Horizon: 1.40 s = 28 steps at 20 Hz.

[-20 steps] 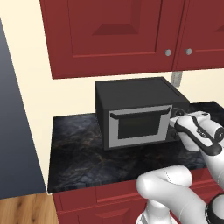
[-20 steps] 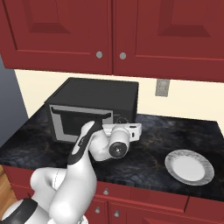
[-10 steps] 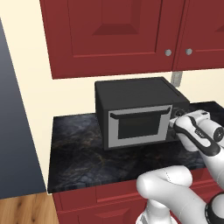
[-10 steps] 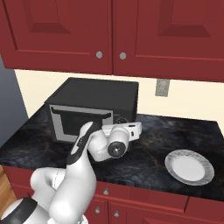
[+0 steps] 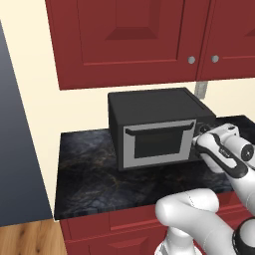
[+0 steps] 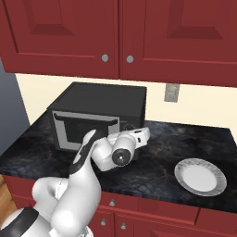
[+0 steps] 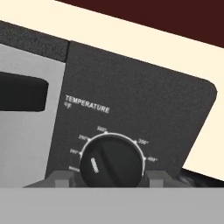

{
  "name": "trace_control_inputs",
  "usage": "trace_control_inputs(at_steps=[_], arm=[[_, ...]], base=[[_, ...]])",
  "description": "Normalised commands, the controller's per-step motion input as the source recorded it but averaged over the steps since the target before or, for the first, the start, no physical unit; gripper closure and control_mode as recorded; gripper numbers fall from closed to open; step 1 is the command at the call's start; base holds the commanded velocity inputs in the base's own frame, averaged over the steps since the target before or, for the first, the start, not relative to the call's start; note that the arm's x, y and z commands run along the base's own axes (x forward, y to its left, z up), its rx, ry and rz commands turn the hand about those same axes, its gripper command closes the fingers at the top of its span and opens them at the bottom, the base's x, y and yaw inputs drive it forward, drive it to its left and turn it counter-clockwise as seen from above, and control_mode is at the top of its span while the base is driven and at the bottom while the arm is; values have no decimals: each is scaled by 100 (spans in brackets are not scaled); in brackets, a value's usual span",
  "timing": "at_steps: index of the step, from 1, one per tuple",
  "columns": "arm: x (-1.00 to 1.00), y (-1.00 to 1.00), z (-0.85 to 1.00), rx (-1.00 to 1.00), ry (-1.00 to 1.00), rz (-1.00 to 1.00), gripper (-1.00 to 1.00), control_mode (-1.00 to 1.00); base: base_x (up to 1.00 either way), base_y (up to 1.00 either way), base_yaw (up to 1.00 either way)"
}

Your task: Pull the toaster oven rack outwards. Pick up the baguette from the plate and place it on the toaster oven rack. Close the toaster oven door fully and set the temperature to the lowest setting.

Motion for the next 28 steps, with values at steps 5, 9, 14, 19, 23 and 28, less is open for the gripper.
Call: trace_control_inputs(at_steps=[5,9,14,19,23,28], arm=[[0,-3,-7,-8,0,0,100,-100],[0,0,-6,-8,0,0,100,-100],[0,0,-4,-9,0,0,100,-100],[0,0,-3,-10,0,0,100,-100],[0,0,-7,-9,0,0,100,-100],[0,0,-6,-9,0,0,100,-100]], base=[[0,0,0],[0,0,0],[0,0,0],[0,0,0],[0,0,0],[0,0,0]])
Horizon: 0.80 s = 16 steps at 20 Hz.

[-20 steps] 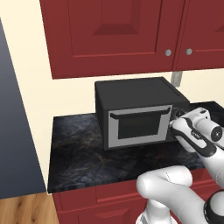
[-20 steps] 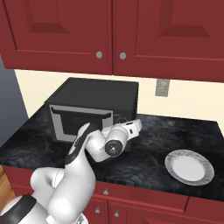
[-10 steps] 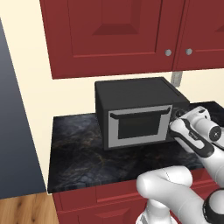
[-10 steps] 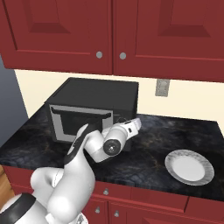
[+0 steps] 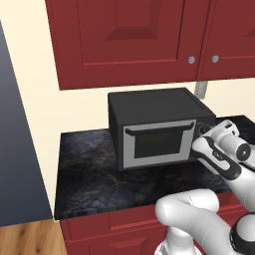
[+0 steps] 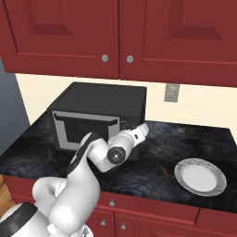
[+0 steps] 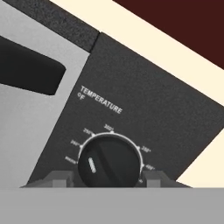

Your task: Pull the toaster oven rack outwards. Pick up the baguette from the plate and place it on the toaster oven rack. Close the toaster oven door fully and set the temperature to the lowest setting.

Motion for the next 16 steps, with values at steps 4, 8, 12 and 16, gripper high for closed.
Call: trace_control_inputs(at_steps=[4,8,12,16], arm=[[0,0,-10,-8,0,0,100,-100],[0,0,-10,-8,0,0,100,-100],[0,0,-8,-7,-1,0,100,-100],[0,0,-10,-7,-3,0,100,-100]], base=[[0,0,0],[0,0,0],[0,0,0],[0,0,0]])
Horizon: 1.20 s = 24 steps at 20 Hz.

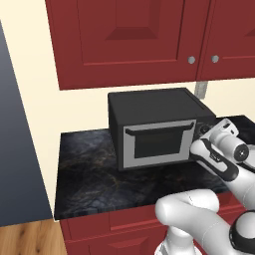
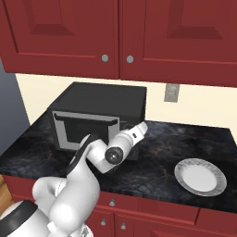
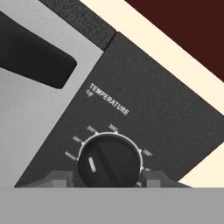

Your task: Pull the toaster oven rack outwards. Pick up the baguette from the plate and place it on the toaster oven rack. Close the toaster oven door fully and set the temperature to the lowest setting.

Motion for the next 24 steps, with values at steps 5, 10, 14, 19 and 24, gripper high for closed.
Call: trace_control_inputs(at_steps=[5,10,14,19,24], arm=[[0,0,-10,-7,-2,1,100,-100],[0,0,-10,-7,0,4,100,-100],[0,0,-9,-7,0,4,100,-100],[0,0,-5,-8,0,3,100,-100],[0,-3,-2,-9,0,1,100,-100]], base=[[0,0,0],[0,0,0],[0,0,0],[0,0,0],[0,0,0]])
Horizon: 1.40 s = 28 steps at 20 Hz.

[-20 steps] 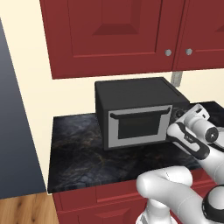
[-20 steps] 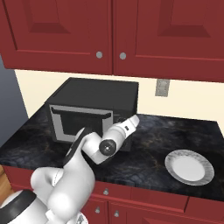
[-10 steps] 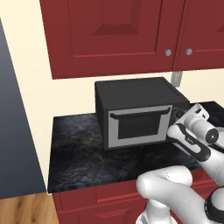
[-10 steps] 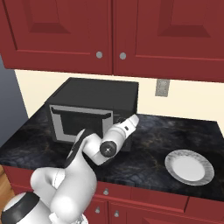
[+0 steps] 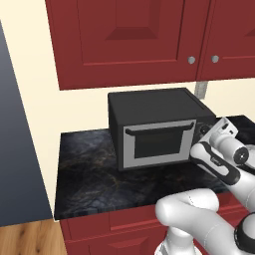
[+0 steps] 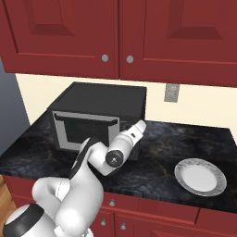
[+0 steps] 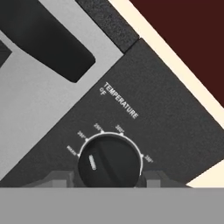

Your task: Pull the toaster oven rack outwards. Pick up the baguette from the plate and place it on the toaster oven rack. Close the toaster oven door fully and set the temperature to the lowest setting.

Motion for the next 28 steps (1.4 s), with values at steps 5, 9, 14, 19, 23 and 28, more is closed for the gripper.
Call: trace_control_inputs(at_steps=[5,9,14,19,23,28], arm=[[0,-2,-3,-8,0,2,100,-100],[0,-4,-4,-8,0,2,100,-100],[0,-3,-8,-8,0,3,100,-100],[0,-4,-12,-10,0,6,100,-100],[0,-8,-11,-9,0,6,100,-100],[0,-12,-14,-9,0,7,100,-100]], base=[[0,0,0],[0,0,0],[0,0,0],[0,0,0],[0,0,0],[0,0,0]])
